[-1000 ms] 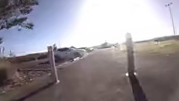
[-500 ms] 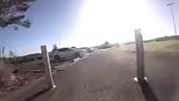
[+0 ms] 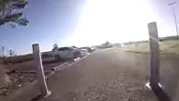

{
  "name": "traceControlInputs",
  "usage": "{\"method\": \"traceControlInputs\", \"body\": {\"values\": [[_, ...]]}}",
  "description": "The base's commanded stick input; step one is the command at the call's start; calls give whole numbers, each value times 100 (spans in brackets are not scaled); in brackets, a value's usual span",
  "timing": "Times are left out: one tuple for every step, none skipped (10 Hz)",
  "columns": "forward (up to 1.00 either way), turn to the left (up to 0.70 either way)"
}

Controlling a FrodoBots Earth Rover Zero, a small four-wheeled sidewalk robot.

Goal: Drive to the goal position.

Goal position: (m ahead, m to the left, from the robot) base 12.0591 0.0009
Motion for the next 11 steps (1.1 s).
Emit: {"method": "traceControlInputs", "body": {"values": [[70,0],[70,-9],[70,-31],[70,-35],[70,-35],[70,-35],[70,-35],[70,-29],[70,-7],[70,0],[70,0]]}}
